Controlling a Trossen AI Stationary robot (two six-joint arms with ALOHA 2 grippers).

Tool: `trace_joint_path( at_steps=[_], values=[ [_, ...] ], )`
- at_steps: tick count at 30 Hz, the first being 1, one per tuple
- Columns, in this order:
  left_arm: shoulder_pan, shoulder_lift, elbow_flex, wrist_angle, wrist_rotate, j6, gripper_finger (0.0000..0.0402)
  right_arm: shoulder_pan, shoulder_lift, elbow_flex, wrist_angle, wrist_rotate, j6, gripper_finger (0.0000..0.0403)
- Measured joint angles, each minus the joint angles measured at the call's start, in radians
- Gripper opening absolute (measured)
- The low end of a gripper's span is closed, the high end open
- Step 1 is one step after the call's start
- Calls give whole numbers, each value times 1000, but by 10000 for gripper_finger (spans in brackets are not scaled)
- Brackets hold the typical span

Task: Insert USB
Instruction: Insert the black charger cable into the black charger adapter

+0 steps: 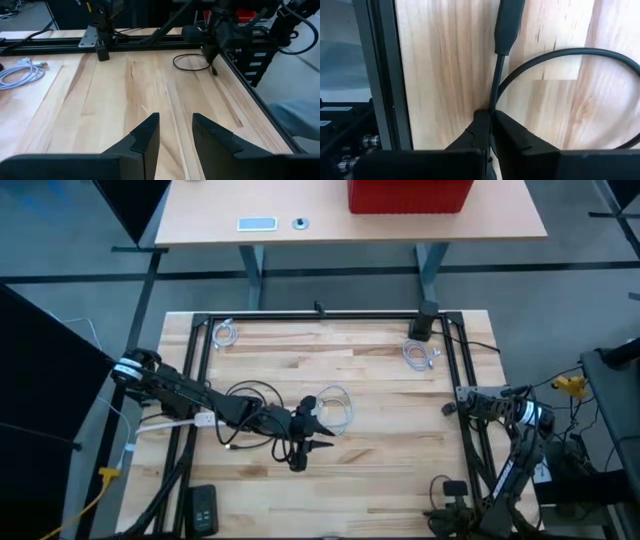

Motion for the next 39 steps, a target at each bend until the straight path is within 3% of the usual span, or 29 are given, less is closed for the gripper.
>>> trace_joint_path(
  at_steps=[3,8,15,20,26,32,36,39],
  values=[
    [0,0,0,0,0,0,104,-28,-23,-6,-15,33,-15,2],
    [0,0,0,0,-4,0,104,-96,-75,-16,-57,187,-55,1],
    [0,-1,-24,1,-25,-1,103,-224,-175,-64,-53,205,-163,0],
    [0,-1,-110,32,-49,-40,102,-345,-273,-101,-27,243,-246,0],
    [0,55,-269,342,-105,-86,104,-520,-407,-171,133,346,-435,0],
    [3,163,-323,645,-106,25,103,-706,-454,-196,235,282,-742,0],
    [3,217,-282,644,-117,324,106,-815,-447,-196,274,172,-852,0],
    [0,234,-234,601,-185,460,114,-881,-446,-196,297,64,-881,0]
  ],
)
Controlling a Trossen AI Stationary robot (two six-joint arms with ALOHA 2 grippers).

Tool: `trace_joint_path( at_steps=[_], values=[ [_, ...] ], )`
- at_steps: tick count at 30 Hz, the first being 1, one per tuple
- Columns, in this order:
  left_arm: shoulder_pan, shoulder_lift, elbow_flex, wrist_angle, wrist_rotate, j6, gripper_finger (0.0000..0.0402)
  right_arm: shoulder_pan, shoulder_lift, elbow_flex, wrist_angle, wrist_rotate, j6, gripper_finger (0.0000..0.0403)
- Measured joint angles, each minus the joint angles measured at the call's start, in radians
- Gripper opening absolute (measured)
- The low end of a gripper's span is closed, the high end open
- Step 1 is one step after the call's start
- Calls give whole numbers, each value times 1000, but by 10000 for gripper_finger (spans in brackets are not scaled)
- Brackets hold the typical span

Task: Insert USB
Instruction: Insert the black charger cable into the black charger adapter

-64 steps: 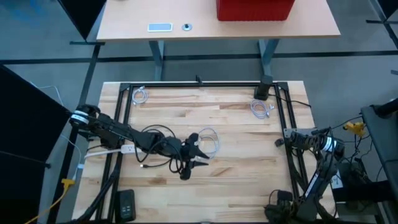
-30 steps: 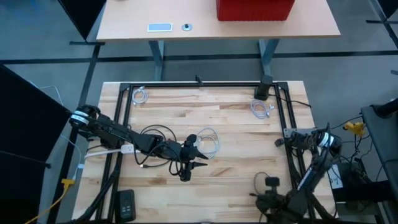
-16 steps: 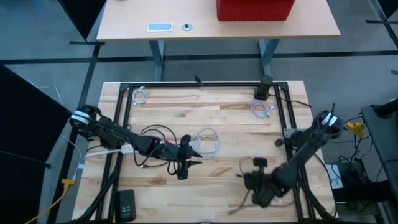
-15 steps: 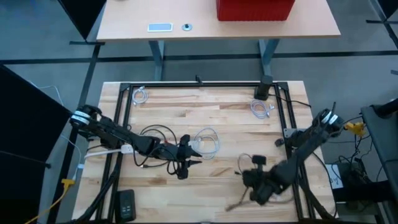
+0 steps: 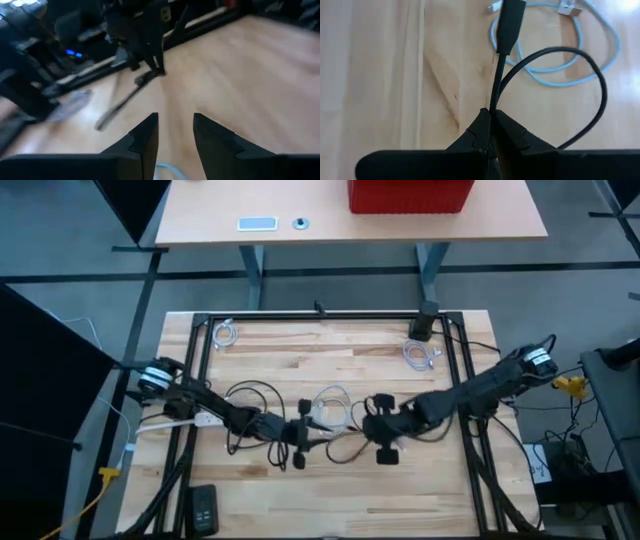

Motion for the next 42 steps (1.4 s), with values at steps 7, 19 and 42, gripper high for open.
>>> trace_joint_path(
  at_steps=[7,19,42],
  values=[
    [-8,-15,128,-174,-162,218,148,-130,-8,0,0,-187,0,0],
    [19,28,335,-470,-160,491,189,-228,-13,0,36,-300,-37,0],
    [102,30,340,-433,32,597,109,-253,-21,29,113,-365,-77,0]
  ],
)
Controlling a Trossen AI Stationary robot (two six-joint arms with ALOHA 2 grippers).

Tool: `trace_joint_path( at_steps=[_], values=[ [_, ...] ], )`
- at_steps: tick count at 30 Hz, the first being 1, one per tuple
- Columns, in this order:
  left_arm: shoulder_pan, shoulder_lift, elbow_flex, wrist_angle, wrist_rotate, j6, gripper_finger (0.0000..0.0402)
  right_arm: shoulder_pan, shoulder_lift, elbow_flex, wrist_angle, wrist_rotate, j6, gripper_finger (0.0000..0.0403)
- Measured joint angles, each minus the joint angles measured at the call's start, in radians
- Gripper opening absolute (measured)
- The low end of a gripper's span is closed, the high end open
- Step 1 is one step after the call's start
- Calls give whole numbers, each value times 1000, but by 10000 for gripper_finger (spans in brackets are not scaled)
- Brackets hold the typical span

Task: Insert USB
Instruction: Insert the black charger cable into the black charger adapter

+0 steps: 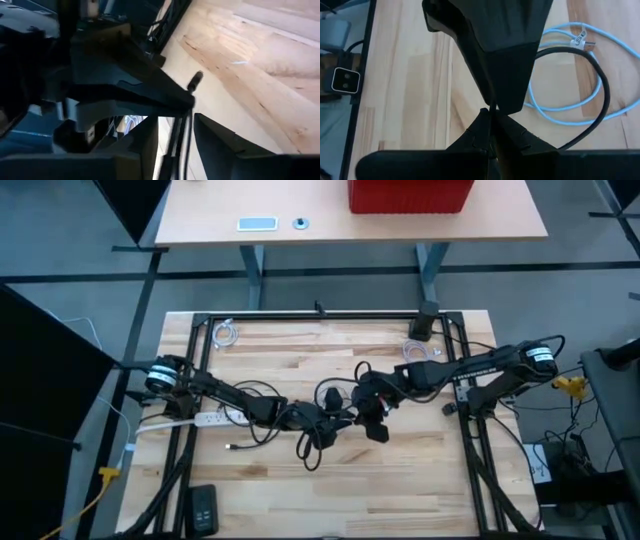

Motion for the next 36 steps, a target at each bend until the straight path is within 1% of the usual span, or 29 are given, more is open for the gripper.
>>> trace_joint_path(
  at_steps=[8,16,20,28,31,36],
  values=[
    [5,26,0,15,0,30,80,0,0,0,-4,0,17,0],
    [5,26,-1,49,0,9,39,1,0,0,-2,-7,17,0],
    [5,27,-1,41,0,-27,10,1,0,0,-2,-7,17,0],
    [1,26,-1,35,0,-165,2,1,0,0,-2,-6,19,0],
    [1,21,-1,14,-2,-217,2,1,-5,0,-3,-1,24,13],
    [1,2,-5,-40,-6,-325,1,1,-49,0,-23,15,0,67]
  ],
)
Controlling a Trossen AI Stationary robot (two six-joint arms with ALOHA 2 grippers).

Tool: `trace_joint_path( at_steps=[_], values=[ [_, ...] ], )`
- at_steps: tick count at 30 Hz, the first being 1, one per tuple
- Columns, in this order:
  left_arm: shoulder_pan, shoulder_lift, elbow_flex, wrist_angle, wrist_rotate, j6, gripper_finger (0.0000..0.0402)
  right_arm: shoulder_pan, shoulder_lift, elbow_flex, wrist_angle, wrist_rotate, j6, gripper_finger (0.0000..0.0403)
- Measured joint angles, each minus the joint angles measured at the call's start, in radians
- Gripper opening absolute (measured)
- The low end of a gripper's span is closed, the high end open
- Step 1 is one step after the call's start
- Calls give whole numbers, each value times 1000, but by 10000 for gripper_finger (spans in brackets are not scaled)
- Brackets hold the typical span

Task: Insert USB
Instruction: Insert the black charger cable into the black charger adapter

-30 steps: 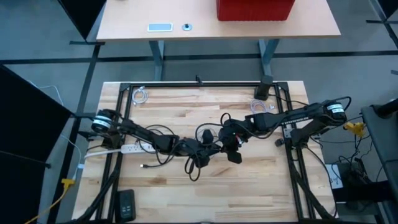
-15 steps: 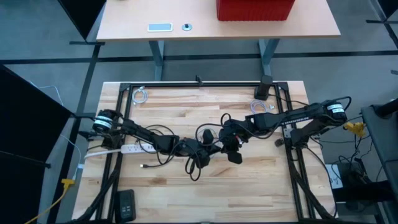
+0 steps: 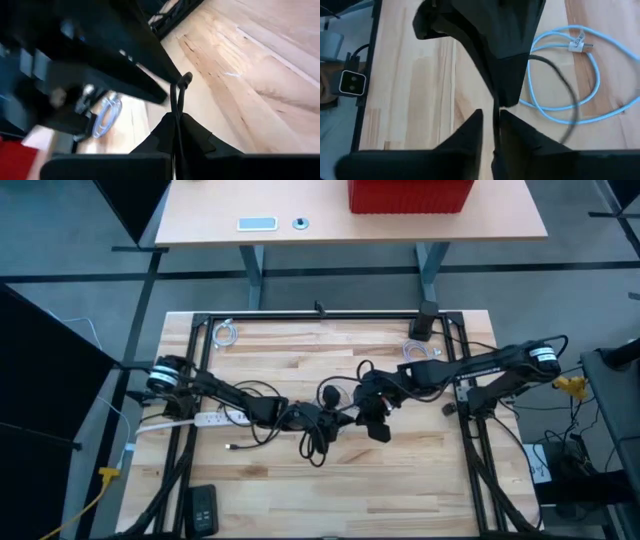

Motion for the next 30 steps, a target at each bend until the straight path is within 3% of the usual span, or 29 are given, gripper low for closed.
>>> trace_joint_path(
  at_steps=[3,7,13,24,27,30],
  values=[
    [0,-21,-13,-32,-10,-82,1,10,-48,0,-57,79,-45,102],
    [3,-54,-19,-107,-59,-229,1,72,-120,-27,-118,297,-117,137],
    [31,-127,-19,-201,-41,-410,1,184,-171,-132,-81,617,-196,166],
    [32,-312,-46,-259,40,-484,1,281,-175,-248,225,730,-354,169],
    [29,-383,-106,-167,44,-473,1,313,-173,-255,320,742,-424,162],
    [27,-460,-204,-18,105,-454,1,346,-173,-263,386,829,-504,154]
  ],
)
